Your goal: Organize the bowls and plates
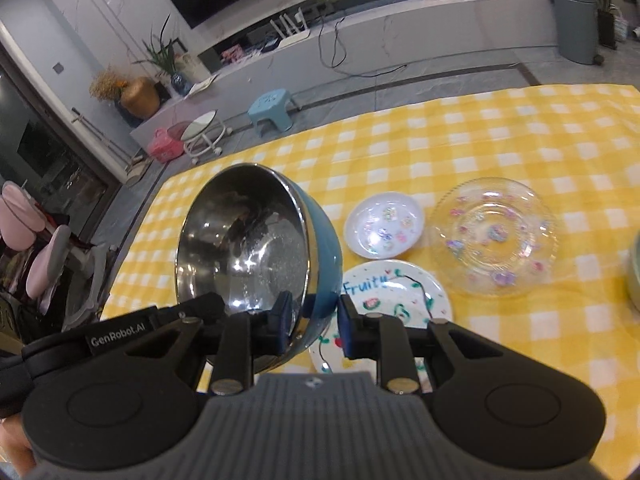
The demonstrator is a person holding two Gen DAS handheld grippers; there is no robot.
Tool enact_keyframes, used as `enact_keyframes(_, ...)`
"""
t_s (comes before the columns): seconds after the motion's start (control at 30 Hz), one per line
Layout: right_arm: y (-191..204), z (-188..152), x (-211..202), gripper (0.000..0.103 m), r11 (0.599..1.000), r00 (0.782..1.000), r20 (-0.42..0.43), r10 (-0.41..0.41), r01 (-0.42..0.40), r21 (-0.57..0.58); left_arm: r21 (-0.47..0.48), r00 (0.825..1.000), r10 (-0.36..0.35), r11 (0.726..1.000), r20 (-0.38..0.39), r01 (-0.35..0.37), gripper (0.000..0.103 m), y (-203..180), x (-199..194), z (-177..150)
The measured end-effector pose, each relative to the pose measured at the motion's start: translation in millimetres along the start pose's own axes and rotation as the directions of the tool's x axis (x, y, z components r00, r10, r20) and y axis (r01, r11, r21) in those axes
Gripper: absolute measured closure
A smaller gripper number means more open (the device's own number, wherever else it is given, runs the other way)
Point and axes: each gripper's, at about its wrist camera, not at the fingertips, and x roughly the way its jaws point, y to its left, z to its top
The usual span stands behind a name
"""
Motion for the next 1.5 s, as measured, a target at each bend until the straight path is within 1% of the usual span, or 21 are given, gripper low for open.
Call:
enact_keyframes(0.1,-7.6,-8.5,-13.7,0.081,1.000,1.000,0.007,0.003,-0.003,0.023,0.077,1.000,0.021,0.997,0.011,-0.022,0.094,-14.6,-9.3,-6.0)
enact_keyframes(0.17,-7.9,-14.2,-20.5,0.082,1.000,1.000,0.016,-0.003,0.002,0.031,0.109,0.999,0.036,0.993,0.008,-0.037,0.093,-22.7,-13.5,-9.8)
enact_keyframes(0.4,-19.1,-27.0,-38.6,0.083,0.997,0.999,0.048,-0.010,0.007,0.080,0.178,0.999,0.042,0.983,-0.005,-0.040,0.092,-40.9,-18.8,-21.8)
enact_keyframes(0.5,-23.1,-36.9,-44.4,0.084,0.996,0.999,0.051,-0.010,0.006,0.091,0.205,0.998,0.054,0.977,-0.012,-0.050,0.092,-46.9,-22.0,-28.7)
enact_keyframes(0.6,-26.4,-49.3,-51.5,0.084,0.996,0.998,0.059,-0.013,0.007,0.094,0.220,0.998,0.048,0.975,-0.039,-0.038,0.093,-50.2,-25.5,-33.7)
enact_keyframes(0.7,-31.4,-65.1,-59.1,0.084,0.995,0.998,0.070,-0.005,-0.002,0.095,0.256,0.998,0.044,0.966,-0.041,-0.032,0.093,-55.1,-33.6,-40.5)
enact_keyframes(0.77,-35.2,-72.9,-60.6,0.086,0.993,0.997,0.079,-0.007,-0.003,0.119,0.278,0.998,0.042,0.960,-0.055,-0.025,0.091,-58.1,-36.9,-46.1)
enact_keyframes(0.9,-37.5,-84.3,-61.2,0.090,0.991,0.997,0.078,-0.028,0.017,0.132,0.263,0.997,0.036,0.965,-0.069,-0.017,0.090,-54.6,-41.1,-59.2)
enact_keyframes(1.0,-37.1,-88.2,-62.2,0.090,0.992,0.997,0.071,-0.031,0.022,0.125,0.261,0.994,0.036,0.965,-0.100,-0.009,0.090,-47.7,-36.1,-64.1)
enact_keyframes(1.1,-37.5,-89.5,-61.3,0.089,0.992,0.998,0.057,-0.027,0.020,0.126,0.231,0.992,0.015,0.973,-0.126,0.015,0.090,-39.4,-33.4,-63.3)
enact_keyframes(1.17,-37.6,-89.1,-58.4,0.089,0.995,0.999,0.032,-0.022,0.018,0.102,0.225,0.991,-0.001,0.974,-0.131,0.031,0.091,-35.0,-33.2,-62.8)
enact_keyframes(1.27,-42.3,-93.2,-52.6,0.089,0.995,1.000,0.004,-0.011,0.011,0.102,0.237,0.987,-0.015,0.970,-0.157,0.053,0.090,-30.1,-30.5,-63.9)
enact_keyframes(1.4,-45.4,-97.6,-44.2,0.087,0.995,0.999,-0.048,0.006,-0.002,0.096,0.243,0.979,-0.010,0.968,-0.202,0.060,0.090,-25.1,-22.3,-66.3)
enact_keyframes(1.5,-47.5,-100.2,-39.0,0.085,0.995,0.996,-0.080,0.025,-0.017,0.098,0.266,0.975,0.004,0.962,-0.221,0.056,0.090,-25.4,-18.3,-69.1)
